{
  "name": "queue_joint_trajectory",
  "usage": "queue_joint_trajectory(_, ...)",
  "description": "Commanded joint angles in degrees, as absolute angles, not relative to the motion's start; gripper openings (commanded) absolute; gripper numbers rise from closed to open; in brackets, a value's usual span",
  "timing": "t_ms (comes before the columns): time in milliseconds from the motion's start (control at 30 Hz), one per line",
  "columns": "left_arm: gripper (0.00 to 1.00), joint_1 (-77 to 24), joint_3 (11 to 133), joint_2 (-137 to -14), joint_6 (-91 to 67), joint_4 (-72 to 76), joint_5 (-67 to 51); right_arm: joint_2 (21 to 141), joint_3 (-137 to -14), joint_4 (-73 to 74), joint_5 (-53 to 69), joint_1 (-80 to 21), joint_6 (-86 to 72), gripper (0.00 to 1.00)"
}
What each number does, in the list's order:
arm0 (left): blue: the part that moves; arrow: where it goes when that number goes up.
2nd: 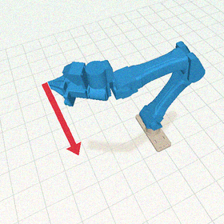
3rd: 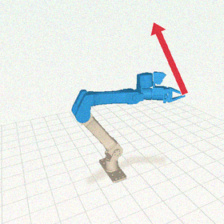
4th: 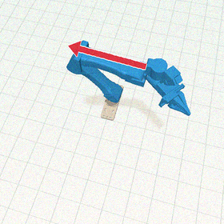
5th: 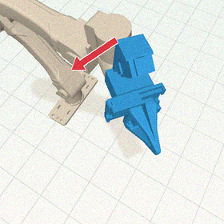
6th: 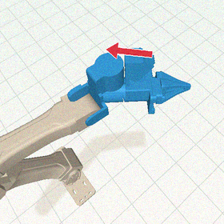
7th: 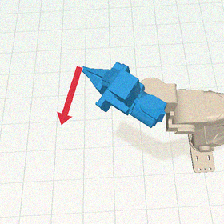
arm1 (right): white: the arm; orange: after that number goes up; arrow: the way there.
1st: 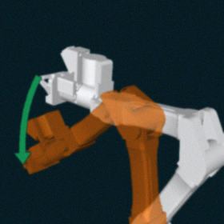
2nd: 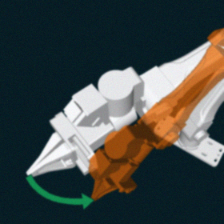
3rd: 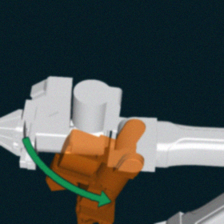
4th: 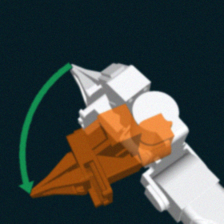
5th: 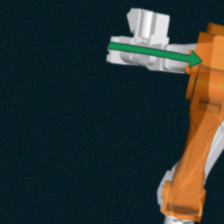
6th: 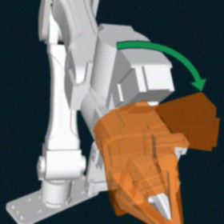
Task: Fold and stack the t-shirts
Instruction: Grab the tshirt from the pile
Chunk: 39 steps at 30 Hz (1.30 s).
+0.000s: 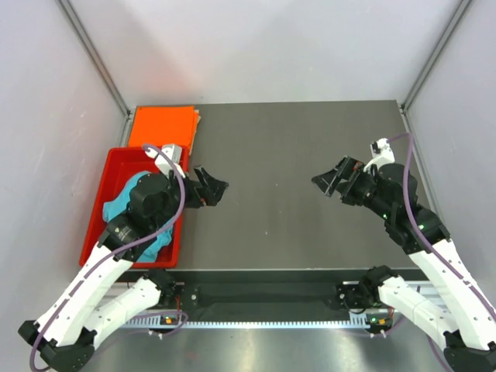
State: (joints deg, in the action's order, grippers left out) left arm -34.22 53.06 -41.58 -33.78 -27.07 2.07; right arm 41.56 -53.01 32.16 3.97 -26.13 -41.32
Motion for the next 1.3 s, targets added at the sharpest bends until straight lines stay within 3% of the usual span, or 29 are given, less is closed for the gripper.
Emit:
queue_joint_trajectory(0, 0.99, -34.28, 54.93, -40.69, -34.54, -26.71, 6.31, 40.61, -56.07, 30.41, 3.69, -26.54, -43.06, 1.0)
queue_joint_trajectory(200, 0.99, -34.28, 57.21, -41.57, -38.67, -33.9, 20.37, 40.17, -55.99, 31.55, 3.42, -26.54, -44.47, 1.0)
queue_joint_trajectory(333, 0.98, -34.1, 59.15, -42.01, -42.71, -38.14, 35.91, 40.17, -56.6, 32.43, 3.69, -26.54, -43.86, 1.0)
queue_joint_trajectory(533, 0.95, -31.13, 62.75, -49.56, -47.36, -46.29, 45.25, 36.22, -54.59, 33.93, -4.12, -26.54, -40.0, 1.0)
queue_joint_trajectory(600, 0.94, -28.05, 63.46, -52.71, -48.86, -48.24, 44.66, 34.38, -53.97, 33.49, -6.06, -26.54, -38.33, 1.0)
queue_joint_trajectory(833, 0.9, -1.97, 57.15, -56.16, -56.33, -47.38, 34.62, 33.22, -52.03, 32.17, -6.07, -26.54, -35.77, 1.0)
queue_joint_trajectory(1000, 0.78, 3.77, 54.93, -65.7, -64.15, -49.22, 34.04, 35.32, -52.03, 31.91, -2.29, -26.63, -34.19, 1.0)
queue_joint_trajectory(1033, 0.71, 4.91, 54.84, -67.74, -64.6, -49.13, 33.14, 35.59, -51.94, 31.9, -1.76, -26.54, -33.84, 1.0)
queue_joint_trajectory(1267, 0.64, 5.1, 52.21, -78.04, -64.87, -43.51, 33.39, 36.65, -52.64, 32.43, -1.93, -26.54, -32.17, 1.0)
